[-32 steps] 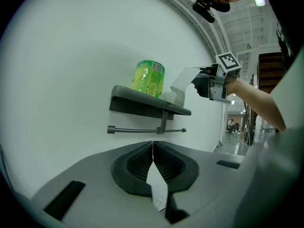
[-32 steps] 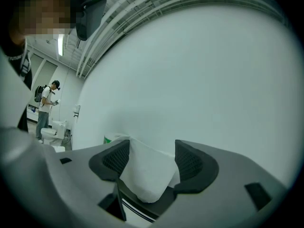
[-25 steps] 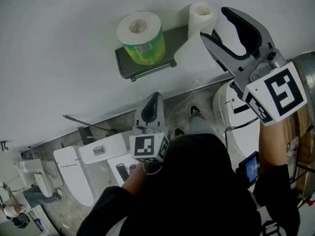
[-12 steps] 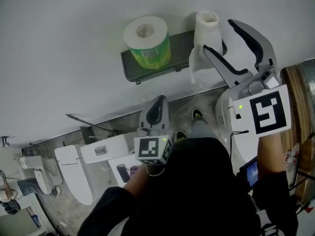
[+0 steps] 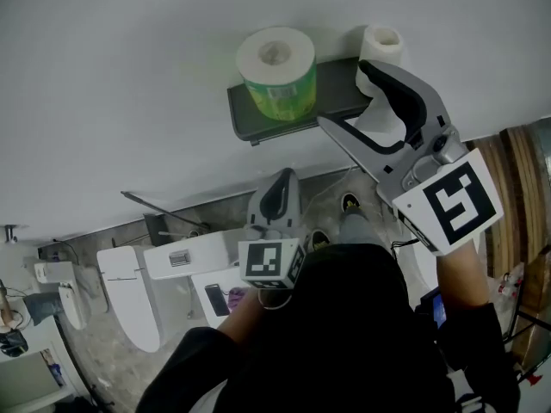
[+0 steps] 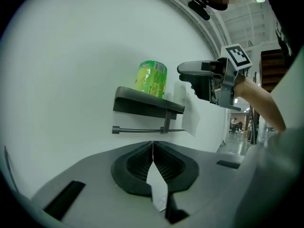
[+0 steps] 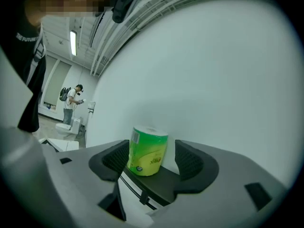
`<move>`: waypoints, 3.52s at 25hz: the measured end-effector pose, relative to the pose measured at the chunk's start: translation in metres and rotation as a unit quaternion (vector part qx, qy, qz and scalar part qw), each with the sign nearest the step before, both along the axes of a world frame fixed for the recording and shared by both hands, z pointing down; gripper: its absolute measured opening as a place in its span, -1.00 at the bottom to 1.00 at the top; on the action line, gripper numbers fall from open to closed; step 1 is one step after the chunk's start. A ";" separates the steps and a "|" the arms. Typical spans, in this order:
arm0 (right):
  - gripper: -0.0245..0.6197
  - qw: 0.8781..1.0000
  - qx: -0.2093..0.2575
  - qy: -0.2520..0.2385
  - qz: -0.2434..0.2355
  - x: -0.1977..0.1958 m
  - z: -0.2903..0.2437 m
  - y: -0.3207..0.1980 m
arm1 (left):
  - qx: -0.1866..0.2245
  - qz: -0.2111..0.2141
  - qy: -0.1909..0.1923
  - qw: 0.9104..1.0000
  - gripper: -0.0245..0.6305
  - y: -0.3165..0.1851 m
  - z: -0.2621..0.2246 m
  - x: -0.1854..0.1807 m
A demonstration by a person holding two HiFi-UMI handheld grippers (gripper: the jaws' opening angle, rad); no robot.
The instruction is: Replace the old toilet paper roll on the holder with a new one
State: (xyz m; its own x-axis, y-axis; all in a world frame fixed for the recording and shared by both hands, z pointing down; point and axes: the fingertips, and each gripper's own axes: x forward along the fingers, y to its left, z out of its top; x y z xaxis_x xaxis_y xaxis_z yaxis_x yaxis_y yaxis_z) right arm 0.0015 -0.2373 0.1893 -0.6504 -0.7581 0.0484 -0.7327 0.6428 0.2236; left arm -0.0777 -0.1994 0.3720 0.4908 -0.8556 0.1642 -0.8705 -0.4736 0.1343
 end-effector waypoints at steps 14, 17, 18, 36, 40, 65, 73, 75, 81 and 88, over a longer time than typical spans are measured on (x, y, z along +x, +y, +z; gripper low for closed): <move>0.25 0.995 -0.078 -0.064 0.018 -0.053 0.024 -0.046 | -0.009 -0.067 -0.002 0.998 -0.85 0.010 0.009 -0.059; 0.26 0.994 -0.079 -0.060 0.036 -0.055 0.025 -0.056 | -0.014 -0.081 -0.003 0.997 -0.85 0.015 0.011 -0.072; 0.26 0.995 -0.078 -0.054 0.040 -0.056 0.026 -0.058 | -0.015 -0.084 -0.004 0.996 -0.85 0.016 0.011 -0.075; 0.28 0.996 -0.065 -0.046 0.041 -0.068 0.028 -0.063 | -0.020 -0.105 -0.002 0.994 -0.85 0.034 0.017 -0.101; 0.28 0.999 -0.044 -0.026 0.000 -0.072 0.022 -0.054 | -0.020 -0.099 -0.007 0.995 -0.85 0.040 0.018 -0.099; 0.28 0.972 0.134 0.002 0.194 0.158 -0.085 0.003 | -0.023 -0.036 -0.016 0.999 -0.85 0.014 0.025 -0.046; 0.28 0.937 0.061 0.169 0.300 0.232 0.048 -0.013 | -0.029 -0.037 -0.026 0.999 -0.85 0.010 0.029 -0.045; 0.28 0.916 0.044 0.243 0.316 0.244 0.089 -0.016 | -0.030 -0.036 -0.031 0.998 -0.85 0.012 0.029 -0.046; 0.28 0.853 0.033 0.418 0.310 0.243 0.176 -0.024 | -0.039 -0.041 -0.044 0.997 -0.85 0.016 0.035 -0.049; 0.28 0.824 0.059 0.496 0.266 0.211 0.210 -0.032 | -0.045 -0.048 -0.054 0.996 -0.85 0.020 0.038 -0.055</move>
State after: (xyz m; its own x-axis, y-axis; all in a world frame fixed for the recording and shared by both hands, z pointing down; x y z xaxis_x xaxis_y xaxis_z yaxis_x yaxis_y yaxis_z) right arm 0.2121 -0.2693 0.3990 0.0914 -0.9606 0.2625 -0.3231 0.2207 0.9203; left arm -0.1325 -0.1789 0.4103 0.3820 -0.8777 0.2894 -0.9232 -0.3768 0.0758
